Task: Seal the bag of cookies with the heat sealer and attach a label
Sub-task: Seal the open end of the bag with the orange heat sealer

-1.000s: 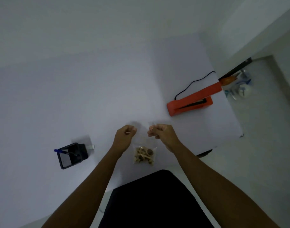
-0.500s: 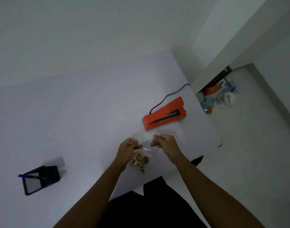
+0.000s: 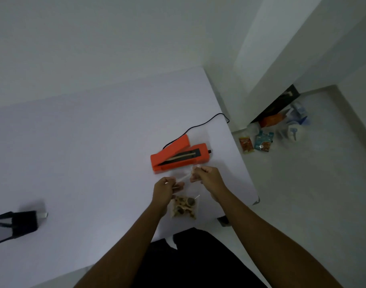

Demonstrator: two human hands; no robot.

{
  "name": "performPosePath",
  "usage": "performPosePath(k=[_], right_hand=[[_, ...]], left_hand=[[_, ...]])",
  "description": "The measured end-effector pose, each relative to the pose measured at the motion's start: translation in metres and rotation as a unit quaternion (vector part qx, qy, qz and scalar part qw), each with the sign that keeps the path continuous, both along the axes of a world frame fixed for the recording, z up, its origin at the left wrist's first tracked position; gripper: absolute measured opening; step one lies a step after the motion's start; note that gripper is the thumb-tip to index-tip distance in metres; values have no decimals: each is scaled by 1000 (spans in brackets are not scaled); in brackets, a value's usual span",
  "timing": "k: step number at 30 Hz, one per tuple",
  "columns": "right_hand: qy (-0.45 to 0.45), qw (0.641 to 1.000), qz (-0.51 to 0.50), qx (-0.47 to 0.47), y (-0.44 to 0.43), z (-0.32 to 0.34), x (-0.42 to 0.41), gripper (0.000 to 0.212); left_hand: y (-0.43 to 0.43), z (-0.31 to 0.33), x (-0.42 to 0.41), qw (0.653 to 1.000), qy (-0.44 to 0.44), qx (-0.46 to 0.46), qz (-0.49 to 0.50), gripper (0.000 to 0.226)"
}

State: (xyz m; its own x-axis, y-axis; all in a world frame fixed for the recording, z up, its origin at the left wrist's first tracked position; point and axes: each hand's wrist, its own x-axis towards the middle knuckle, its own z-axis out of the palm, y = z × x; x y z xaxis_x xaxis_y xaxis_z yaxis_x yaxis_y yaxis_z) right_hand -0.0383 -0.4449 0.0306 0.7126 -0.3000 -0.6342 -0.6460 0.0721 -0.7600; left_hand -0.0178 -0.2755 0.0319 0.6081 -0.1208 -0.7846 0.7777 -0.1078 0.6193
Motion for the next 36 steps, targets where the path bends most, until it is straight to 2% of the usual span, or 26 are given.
performPosePath(k=[3, 7, 16, 22, 30, 36], right_hand=[[2, 1000, -12, 1, -7, -4, 8, 22], [3, 1000, 4, 4, -10, -10, 15, 25], [5, 999, 36, 29, -15, -20, 12, 18], [9, 999, 29, 39, -15, -24, 11, 22], [26, 999, 12, 38, -12, -24, 18, 16], [23, 999, 13, 29, -13, -25, 20, 20]], left_hand=[[-14, -1, 6, 1000, 0, 13, 24, 21], [-16, -2, 18, 998, -27, 24, 58, 21], [-14, -15, 25, 995, -45, 49, 72, 26], [-13, -20, 23, 995, -81, 48, 32, 26], [-4, -31, 17, 997, -63, 43, -30, 26], [-5, -31, 15, 999, -42, 20, -13, 30]])
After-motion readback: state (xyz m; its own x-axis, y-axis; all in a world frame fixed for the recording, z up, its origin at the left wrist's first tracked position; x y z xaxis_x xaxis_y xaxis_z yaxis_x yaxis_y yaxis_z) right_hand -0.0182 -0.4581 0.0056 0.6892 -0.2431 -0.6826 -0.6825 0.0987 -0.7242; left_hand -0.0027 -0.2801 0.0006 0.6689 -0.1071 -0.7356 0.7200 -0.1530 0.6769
